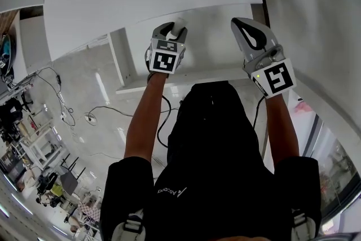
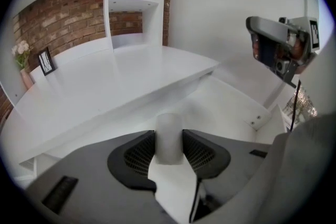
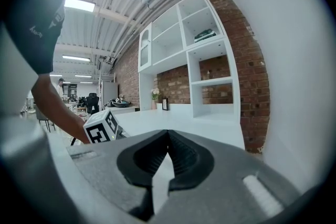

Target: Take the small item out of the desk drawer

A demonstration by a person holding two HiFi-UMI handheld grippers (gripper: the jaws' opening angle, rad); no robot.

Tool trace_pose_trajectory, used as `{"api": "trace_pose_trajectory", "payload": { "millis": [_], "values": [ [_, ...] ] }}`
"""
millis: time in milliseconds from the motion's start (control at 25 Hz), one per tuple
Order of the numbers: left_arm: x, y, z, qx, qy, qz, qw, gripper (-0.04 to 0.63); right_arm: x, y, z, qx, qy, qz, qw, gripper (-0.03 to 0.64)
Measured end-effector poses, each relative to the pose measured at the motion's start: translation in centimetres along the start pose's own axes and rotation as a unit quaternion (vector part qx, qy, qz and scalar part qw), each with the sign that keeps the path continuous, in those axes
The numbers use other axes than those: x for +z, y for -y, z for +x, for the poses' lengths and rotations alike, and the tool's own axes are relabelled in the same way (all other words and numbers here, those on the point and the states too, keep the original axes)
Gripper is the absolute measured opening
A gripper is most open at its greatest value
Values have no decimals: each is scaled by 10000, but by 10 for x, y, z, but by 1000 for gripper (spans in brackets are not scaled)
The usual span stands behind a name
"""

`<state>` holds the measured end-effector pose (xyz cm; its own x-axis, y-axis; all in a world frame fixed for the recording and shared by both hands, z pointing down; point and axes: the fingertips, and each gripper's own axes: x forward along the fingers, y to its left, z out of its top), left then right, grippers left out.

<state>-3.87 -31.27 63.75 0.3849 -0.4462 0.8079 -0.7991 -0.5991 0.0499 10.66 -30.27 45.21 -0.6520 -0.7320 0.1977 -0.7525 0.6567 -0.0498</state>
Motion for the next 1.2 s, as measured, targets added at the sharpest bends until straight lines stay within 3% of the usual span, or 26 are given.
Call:
{"api": "trace_pose_trajectory", "payload": {
  "millis": [280, 560, 920, 1200],
  "values": [
    [52, 28, -87, -89, 1189, 121, 9928, 164, 34, -24, -6, 89, 257, -3, 9996, 0],
    [103, 54, -180, -40, 2421, 104, 9702, 164, 85, -46, -24, 83, 761, -317, 9966, 0],
    [151, 58, -292, 126, 4076, 140, 9129, 164, 136, -77, -54, 131, 1180, -411, 9921, 0],
    [163, 61, -342, 178, 4690, 56, 8830, 164, 163, -92, -67, 181, 1439, -554, 9879, 0]
  ]
}}
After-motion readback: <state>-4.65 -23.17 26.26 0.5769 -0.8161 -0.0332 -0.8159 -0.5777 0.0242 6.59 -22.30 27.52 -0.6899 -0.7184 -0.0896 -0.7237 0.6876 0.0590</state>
